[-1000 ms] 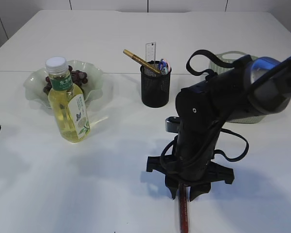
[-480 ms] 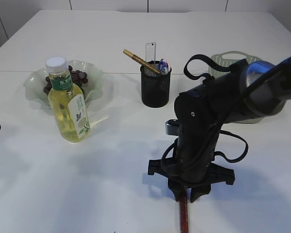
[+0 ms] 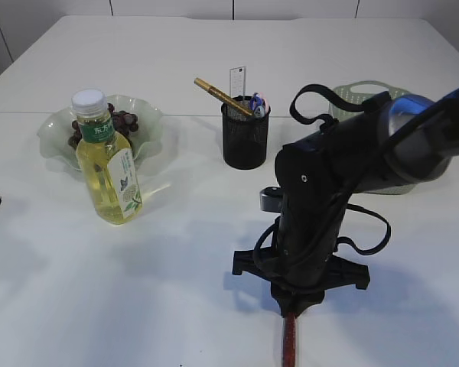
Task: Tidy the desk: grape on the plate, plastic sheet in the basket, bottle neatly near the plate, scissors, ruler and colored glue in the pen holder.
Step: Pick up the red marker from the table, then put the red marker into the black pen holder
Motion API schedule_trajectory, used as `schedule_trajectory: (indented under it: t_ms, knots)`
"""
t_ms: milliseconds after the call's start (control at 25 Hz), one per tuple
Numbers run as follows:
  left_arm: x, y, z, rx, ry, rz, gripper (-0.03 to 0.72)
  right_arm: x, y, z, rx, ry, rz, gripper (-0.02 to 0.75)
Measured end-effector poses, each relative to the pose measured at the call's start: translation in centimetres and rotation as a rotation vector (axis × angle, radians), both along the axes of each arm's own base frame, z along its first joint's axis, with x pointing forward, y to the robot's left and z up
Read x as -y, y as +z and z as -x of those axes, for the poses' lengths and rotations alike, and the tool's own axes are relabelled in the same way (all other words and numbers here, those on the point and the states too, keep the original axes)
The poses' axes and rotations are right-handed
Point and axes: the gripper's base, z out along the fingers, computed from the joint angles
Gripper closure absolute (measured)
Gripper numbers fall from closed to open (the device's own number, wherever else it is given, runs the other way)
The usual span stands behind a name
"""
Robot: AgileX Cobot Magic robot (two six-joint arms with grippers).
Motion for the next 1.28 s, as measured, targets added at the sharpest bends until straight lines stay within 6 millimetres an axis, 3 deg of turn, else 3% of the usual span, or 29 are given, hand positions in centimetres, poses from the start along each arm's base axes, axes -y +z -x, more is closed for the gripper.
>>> schedule_trajectory:
  t_ms: [320,640,1000,1280]
  knots:
    - [0.0,0.0,0.0,0.0,0.0,0.0,0.435,-0.4,0.3,-0.1,0.018,0.084,-0.047,0.656]
    - [0.0,0.0,0.0,-0.001,0.002,0.006,0.435,-0.5,4.1,-0.4,0.125,0.176,-0.2,0.657]
    - [0.1,0.0,0.1,-0.012,0.002,0.01,0.435,3.7,10.3,-2.9,0.335,0.24,-0.503,0.657]
    - [0.1,-0.1,0.3,-0.041,0.001,0.009,0.435,6.0,12.8,-5.5,0.61,0.251,-0.736,0.657]
